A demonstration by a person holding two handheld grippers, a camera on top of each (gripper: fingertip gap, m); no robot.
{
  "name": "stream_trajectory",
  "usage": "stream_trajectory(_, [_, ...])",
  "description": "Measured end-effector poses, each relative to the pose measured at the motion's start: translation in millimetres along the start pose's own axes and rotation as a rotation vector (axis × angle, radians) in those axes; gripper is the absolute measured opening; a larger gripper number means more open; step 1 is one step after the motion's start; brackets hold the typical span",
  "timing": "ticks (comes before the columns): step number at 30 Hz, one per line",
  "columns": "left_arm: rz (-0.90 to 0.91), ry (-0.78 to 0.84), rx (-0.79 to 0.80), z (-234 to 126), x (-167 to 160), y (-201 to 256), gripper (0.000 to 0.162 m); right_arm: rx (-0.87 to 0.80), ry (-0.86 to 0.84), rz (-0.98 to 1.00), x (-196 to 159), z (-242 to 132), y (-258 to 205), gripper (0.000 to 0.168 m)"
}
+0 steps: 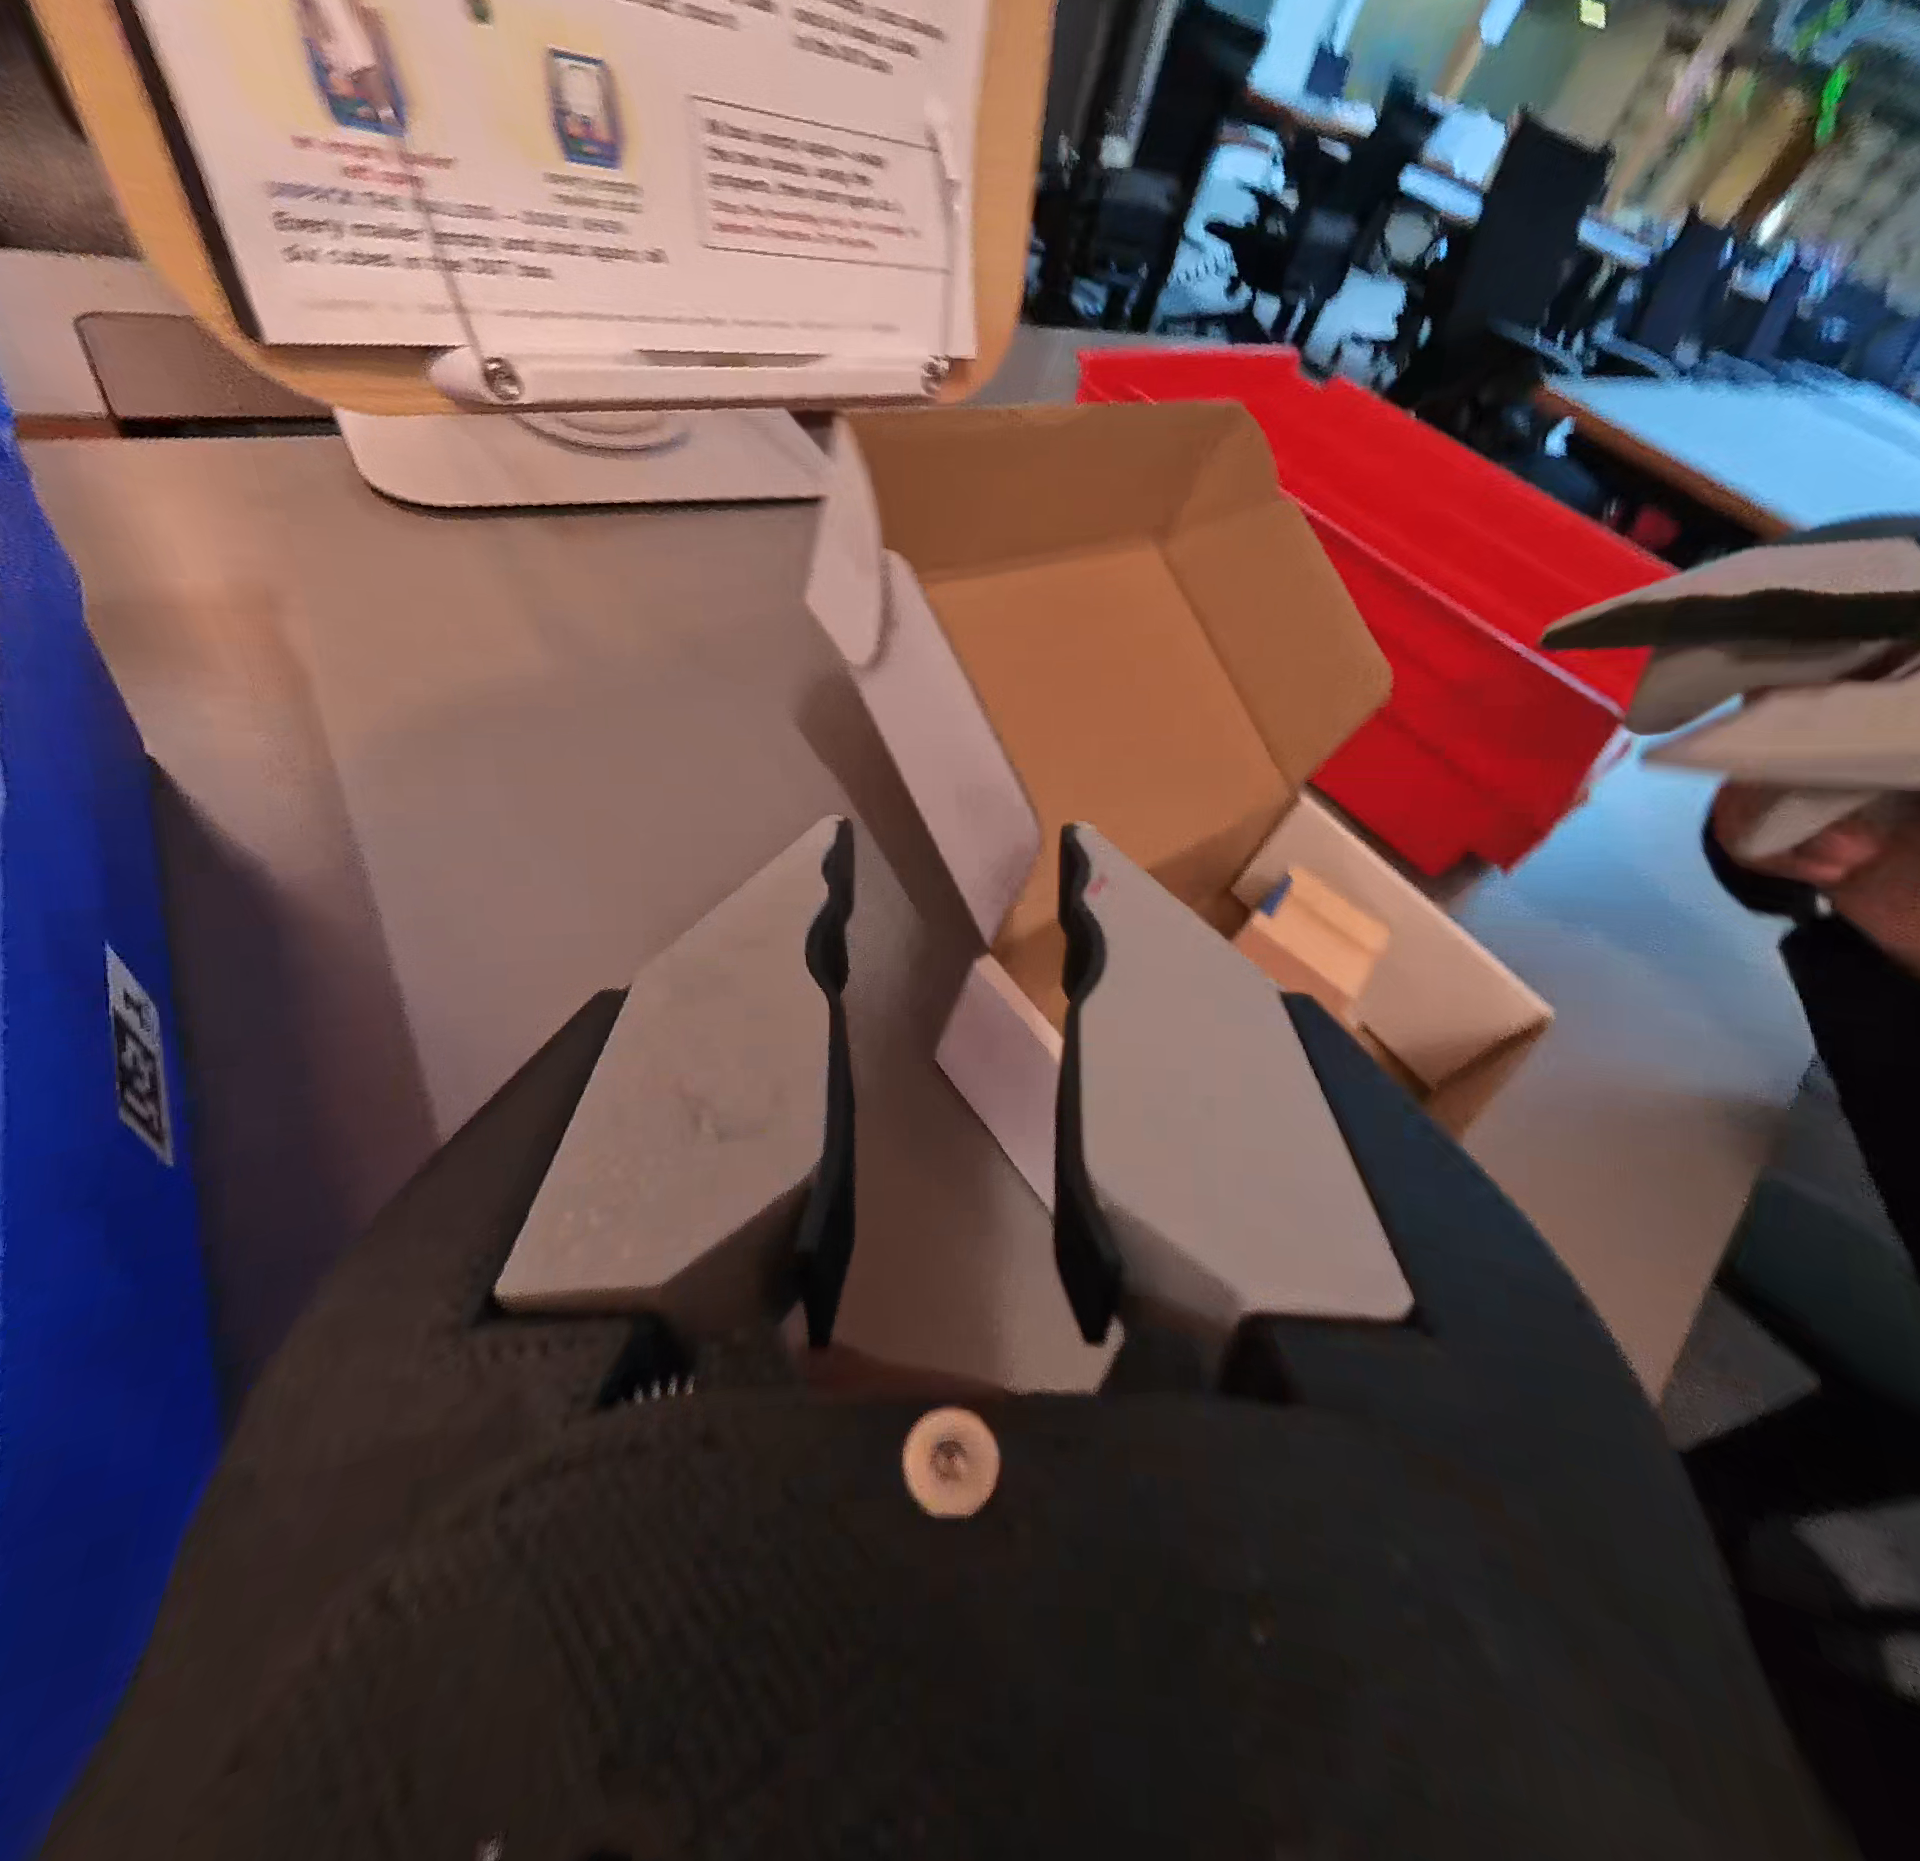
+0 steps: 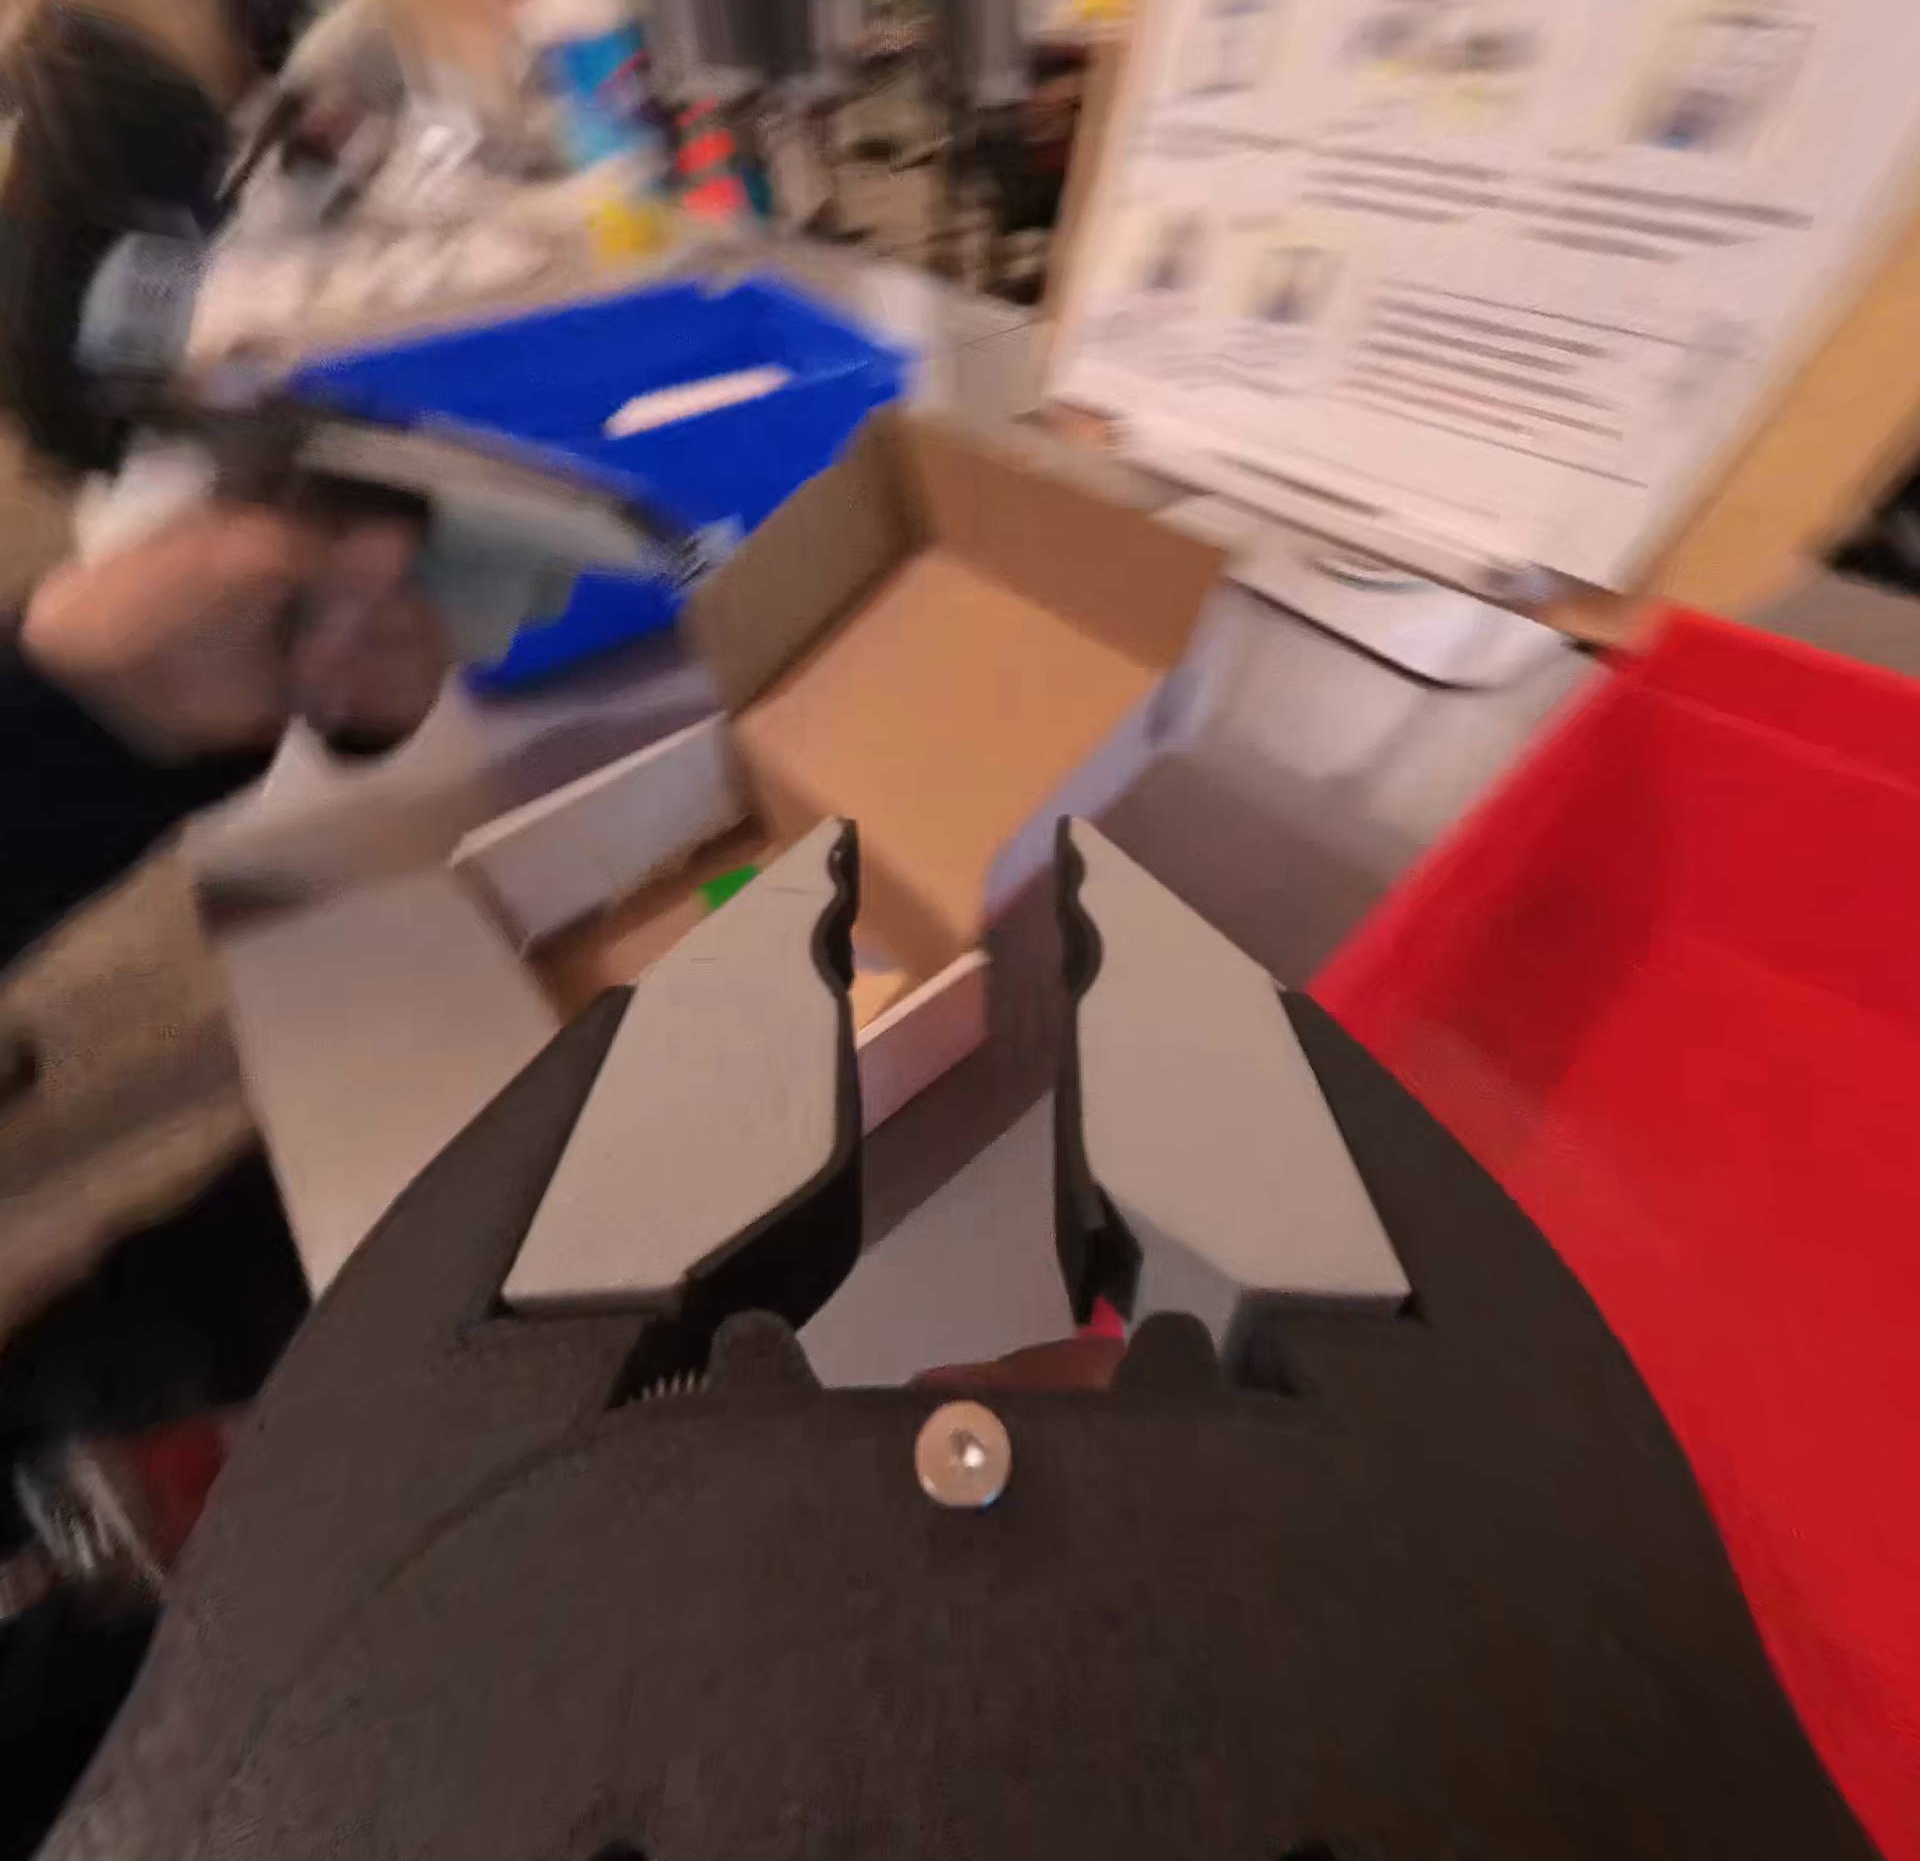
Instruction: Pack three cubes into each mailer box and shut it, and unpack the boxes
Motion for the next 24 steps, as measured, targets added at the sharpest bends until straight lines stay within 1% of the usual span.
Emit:
stream_trajectory(1, [-0.041, 0.015, 0.004, 5, 1, -7, 0.037, -0.067, 0.019, 0.131, 7, -3, 21, 0.029])
stream_trajectory(2, [-0.078, 0.023, 0.004, 10, 2, -12, 0.037, -0.065, 0.037, 0.263, 12, -5, 34, 0.03])
stream_trajectory(4, [-0.129, 0.031, 0.002, 20, 5, -22, 0.04, 0.066, 0.058, 0.486, 23, -2, 42, 0.038])
stream_trajectory(6, [-0.174, 0.052, -0.007, 27, 10, -29, 0.04, 0.147, 0.019, 0.555, 26, 11, 39, 0.03])
stream_trajectory(8, [-0.235, 0.065, -0.051, 34, 12, -34, 0.04, 0.136, -0.048, 0.576, 19, 27, 40, 0.034])
stream_trajectory(10, [-0.29, 0.074, -0.092, 39, 11, -39, 0.035, 0.12, -0.056, 0.6, 20, 35, 47, 0.033])
stream_trajectory(12, [-0.31, 0.063, -0.124, 44, 7, -42, 0.029, 0.073, -0.085, 0.565, 21, 35, 57, 0.021])
stream_trajectory(13, [-0.308, 0.039, -0.136, 46, 3, -43, 0.028, 0.038, -0.123, 0.524, 18, 34, 61, 0.019])
stream_trajectory(15, [-0.241, -0.039, -0.145, 51, -7, -41, 0.028, -0.034, -0.216, 0.431, 11, 33, 66, 0.019])
stream_trajectory(16, [-0.213, -0.077, -0.164, 54, -12, -38, 0.029, -0.053, -0.255, 0.389, 8, 33, 64, 0.015])
stream_trajectory(18, [-0.207, -0.092, -0.173, 58, -14, -38, 0.03, -0.08, -0.329, 0.321, 1, 36, 59, 0.014])
stream_trajectory(20, [-0.233, -0.095, -0.186, 62, -13, -39, 0.031, -0.127, -0.408, 0.245, -9, 42, 56, 0.008])
stream_trajectory(21, [-0.224, -0.099, -0.195, 63, -14, -38, 0.029, -0.135, -0.433, 0.214, -13, 46, 54, 0.0])
stream_trajectory(23, [-0.194, -0.123, -0.217, 65, -18, -34, 0.022, -0.109, -0.455, 0.2, -15, 52, 45, 0.0])
stream_trajectory(24, [-0.16, -0.145, -0.236, 66, -23, -30, 0.016, -0.078, -0.464, 0.204, -16, 54, 39, 0.0])
Point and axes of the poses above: each gripper's, where its closed fingertips meet, z out along the fingers, x out of its top, y = z × x across the jaws, the point moved 3 cm from there along -z, back along the fingers, and after that the axes turned 4 degrees about -x, right-handed, at the moved point
